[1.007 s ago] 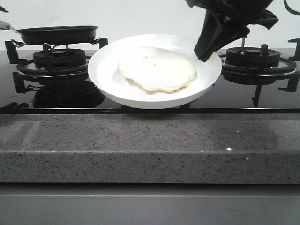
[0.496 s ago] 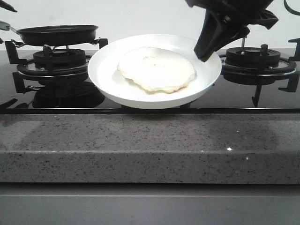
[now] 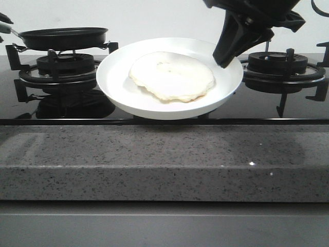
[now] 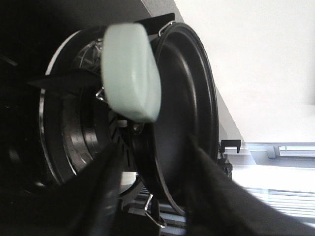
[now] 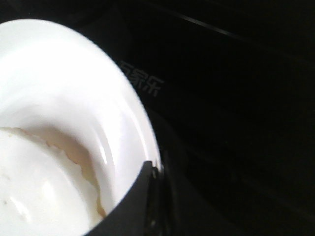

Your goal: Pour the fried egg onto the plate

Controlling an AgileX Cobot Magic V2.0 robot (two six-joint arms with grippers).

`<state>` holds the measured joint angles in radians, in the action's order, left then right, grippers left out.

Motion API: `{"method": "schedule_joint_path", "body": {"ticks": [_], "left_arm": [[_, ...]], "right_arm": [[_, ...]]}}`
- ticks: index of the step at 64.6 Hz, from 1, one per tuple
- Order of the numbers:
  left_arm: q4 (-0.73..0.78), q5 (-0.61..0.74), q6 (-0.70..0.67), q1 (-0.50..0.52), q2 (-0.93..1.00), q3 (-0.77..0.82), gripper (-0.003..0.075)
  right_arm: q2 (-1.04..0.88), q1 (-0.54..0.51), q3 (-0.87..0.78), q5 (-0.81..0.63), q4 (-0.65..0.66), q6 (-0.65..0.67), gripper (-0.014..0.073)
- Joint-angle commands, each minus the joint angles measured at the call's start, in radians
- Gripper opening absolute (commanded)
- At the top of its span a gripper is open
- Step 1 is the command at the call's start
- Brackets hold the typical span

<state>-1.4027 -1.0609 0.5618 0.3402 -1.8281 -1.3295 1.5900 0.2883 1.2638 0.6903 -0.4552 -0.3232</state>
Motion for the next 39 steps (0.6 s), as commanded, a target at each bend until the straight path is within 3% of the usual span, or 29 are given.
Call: {"method": "schedule_joint_path", "body": {"ticks": [1,11,27,39], "left_arm": [[-0.061,-0.04,0.0,0.003,0.058,-0.033,0.0119],[-0.061,-0.041,-0.011,0.003,0.058,-0.033,0.0029],[-0.048,-0.066,-0.021,0.003,0.07,-0.033,0.002],[0.084,-0.002,-0.031,0.003,0.164,-0.027,0.002]], "right_arm": [[-0.041,-0.002,0.026,-0.046,-0.032,-0.008,-0.0057],[-0.041,-0.002,0.026,-0.046,-0.032,-0.008,-0.0057],[-0.041,-0.002,0.026,-0.046,-0.032,-0.008,-0.0057],[-0.041,-0.002,0.026,-0.046,-0.032,-0.008,-0.0057]]}}
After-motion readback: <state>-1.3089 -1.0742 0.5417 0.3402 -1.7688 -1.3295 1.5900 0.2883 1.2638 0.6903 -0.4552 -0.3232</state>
